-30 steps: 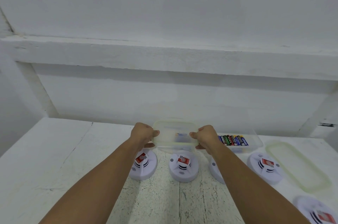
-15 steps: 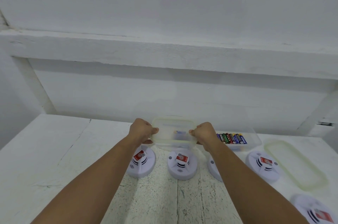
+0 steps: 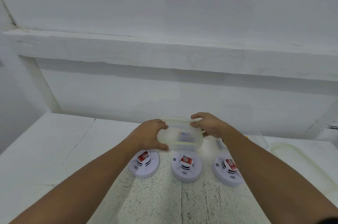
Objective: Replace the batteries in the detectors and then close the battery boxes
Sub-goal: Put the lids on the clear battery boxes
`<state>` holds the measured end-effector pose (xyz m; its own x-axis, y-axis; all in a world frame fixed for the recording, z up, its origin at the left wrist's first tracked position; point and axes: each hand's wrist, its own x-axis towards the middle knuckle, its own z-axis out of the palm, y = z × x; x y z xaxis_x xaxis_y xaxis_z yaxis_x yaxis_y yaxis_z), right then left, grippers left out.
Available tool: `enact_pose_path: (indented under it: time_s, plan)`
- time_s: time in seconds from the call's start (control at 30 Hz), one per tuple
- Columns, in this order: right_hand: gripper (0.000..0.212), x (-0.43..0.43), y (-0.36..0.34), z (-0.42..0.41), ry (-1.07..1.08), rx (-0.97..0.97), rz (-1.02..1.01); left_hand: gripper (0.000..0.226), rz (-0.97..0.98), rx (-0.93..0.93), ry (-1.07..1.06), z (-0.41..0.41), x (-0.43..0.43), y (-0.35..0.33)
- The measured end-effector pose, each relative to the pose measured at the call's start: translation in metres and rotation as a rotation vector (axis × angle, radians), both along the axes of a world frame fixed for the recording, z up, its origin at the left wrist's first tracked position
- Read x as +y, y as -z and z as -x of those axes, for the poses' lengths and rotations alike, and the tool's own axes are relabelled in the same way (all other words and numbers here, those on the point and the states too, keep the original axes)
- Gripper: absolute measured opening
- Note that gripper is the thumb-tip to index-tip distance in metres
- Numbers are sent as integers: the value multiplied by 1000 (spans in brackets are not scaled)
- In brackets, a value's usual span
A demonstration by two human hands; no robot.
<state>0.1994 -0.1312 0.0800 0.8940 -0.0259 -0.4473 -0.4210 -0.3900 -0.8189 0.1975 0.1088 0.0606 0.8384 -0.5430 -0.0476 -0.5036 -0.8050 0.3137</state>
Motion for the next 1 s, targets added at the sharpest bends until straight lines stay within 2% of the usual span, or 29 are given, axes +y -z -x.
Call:
enact_pose_path:
  time_s: [0.33, 0.7, 0.87, 1.0]
  plan:
    - [35, -8, 10, -16, -33, 62, -55, 75, 91, -112, 25, 3, -1, 13]
    - [23, -8, 6, -28, -140, 171, -47, 77, 288, -31, -81, 3, -2, 20]
    - [19, -6, 2, -30, -180, 214, -25, 78, 276, -9, -104, 2, -3, 23]
    - [14, -4, 3, -26, -114, 180, -44, 82, 226, 0, -101, -1, -2, 22]
